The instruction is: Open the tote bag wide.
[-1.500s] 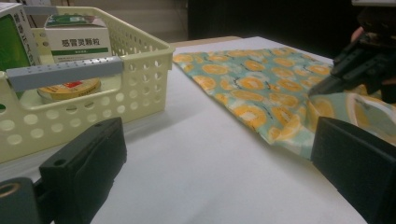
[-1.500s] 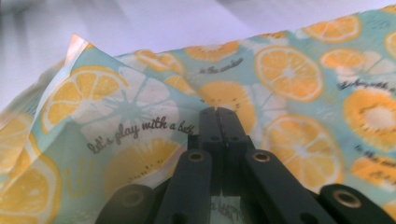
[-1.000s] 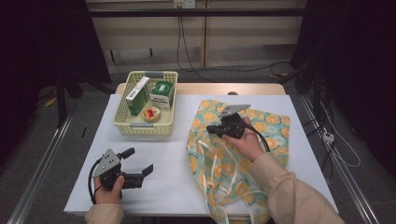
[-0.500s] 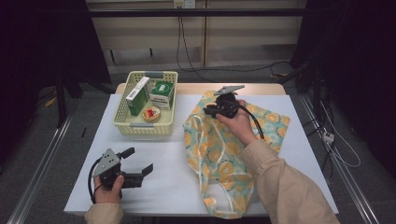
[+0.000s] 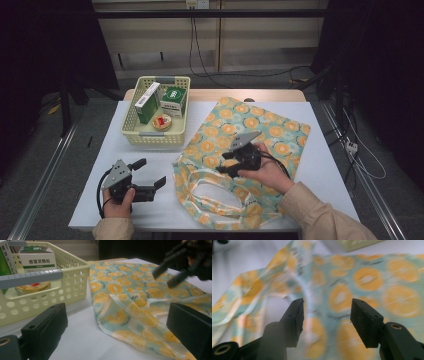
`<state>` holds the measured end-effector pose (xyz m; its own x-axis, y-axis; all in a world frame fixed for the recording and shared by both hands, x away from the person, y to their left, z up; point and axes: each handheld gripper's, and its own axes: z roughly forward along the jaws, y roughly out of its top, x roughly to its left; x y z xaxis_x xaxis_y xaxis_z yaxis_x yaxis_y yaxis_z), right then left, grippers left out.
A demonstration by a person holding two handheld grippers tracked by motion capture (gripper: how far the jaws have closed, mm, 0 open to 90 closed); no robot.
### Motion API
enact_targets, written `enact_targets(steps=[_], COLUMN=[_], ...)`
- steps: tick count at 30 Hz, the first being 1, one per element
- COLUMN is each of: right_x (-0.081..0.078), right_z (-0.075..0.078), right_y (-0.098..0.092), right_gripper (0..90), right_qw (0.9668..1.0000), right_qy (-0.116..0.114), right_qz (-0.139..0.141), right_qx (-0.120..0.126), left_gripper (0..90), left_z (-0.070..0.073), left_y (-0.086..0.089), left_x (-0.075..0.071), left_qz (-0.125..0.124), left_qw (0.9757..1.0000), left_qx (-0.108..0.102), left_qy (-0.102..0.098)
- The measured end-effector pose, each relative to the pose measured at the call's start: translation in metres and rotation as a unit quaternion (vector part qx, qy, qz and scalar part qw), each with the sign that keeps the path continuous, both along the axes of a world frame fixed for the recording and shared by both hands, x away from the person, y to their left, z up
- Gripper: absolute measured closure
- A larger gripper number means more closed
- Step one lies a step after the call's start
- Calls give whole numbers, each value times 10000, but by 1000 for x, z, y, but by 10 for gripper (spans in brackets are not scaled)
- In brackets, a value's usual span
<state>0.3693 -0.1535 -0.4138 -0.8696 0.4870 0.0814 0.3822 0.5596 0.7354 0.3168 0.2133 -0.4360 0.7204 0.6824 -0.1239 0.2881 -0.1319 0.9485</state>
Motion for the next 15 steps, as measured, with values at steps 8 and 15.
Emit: enact_targets(steps=[8,15], right_x=[-24,-31], right_z=[-40,-41], right_y=[16,20], right_gripper=[435,855], right_qw=[9995,9996], right_qy=[36,-113], right_qz=[83,78], right_qx=[-318,-250], left_gripper=[33,33], left_z=[0,0], left_y=[1,2], left_x=[0,1], left_qz=[-18,8], left_qw=[10000,10000], left_qx=[49,-6], left_qy=[-3,-17])
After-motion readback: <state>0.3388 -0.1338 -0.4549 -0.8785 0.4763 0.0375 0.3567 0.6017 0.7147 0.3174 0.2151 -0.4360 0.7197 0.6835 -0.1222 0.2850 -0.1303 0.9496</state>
